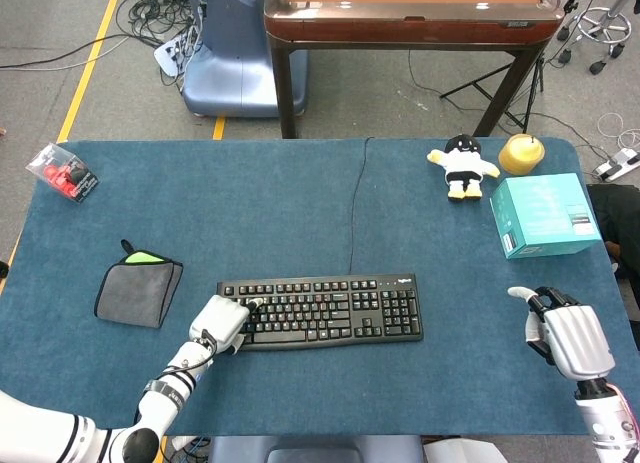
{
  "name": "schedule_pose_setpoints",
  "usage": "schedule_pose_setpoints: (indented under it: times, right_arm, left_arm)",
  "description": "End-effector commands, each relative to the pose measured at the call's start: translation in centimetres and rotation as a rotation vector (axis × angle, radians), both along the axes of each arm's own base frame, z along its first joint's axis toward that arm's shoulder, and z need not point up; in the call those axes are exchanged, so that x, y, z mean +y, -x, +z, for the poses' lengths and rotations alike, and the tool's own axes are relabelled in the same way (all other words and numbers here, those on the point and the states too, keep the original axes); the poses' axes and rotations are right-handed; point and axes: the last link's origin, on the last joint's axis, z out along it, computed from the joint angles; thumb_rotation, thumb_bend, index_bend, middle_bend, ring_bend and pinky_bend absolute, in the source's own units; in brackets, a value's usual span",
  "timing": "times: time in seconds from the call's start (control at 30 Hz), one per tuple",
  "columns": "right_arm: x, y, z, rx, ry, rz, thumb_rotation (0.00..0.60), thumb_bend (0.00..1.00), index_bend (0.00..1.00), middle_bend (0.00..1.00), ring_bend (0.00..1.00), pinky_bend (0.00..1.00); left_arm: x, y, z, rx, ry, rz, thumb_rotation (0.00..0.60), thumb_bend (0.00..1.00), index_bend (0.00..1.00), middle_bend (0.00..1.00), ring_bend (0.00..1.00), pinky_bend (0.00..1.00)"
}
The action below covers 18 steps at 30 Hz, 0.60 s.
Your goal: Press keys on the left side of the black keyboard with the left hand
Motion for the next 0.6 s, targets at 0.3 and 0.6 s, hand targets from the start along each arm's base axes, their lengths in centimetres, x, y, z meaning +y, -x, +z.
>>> schedule_pose_setpoints:
  times: [0.3,0.6]
  right_arm:
    - [0.00,-0.02,0.06,-0.002,0.001,0.001,0.600,0.86,0.33,0.36,0.31,0.52]
    - [0.02,-0.02,0.12,-0.003,0.003,0.001,0.600,0.86,0.33,0.36,0.31,0.52]
  left_arm:
    - [-0.15,-0.03,-0.46,0.020,0.015,0.005,0.600,0.39,0.16,0.96,1.00,1.00]
    - [-0.39,-0.84,0.34,-0.018,-0.008,-0.017,0.600,0.39,0.16,0.96,1.00,1.00]
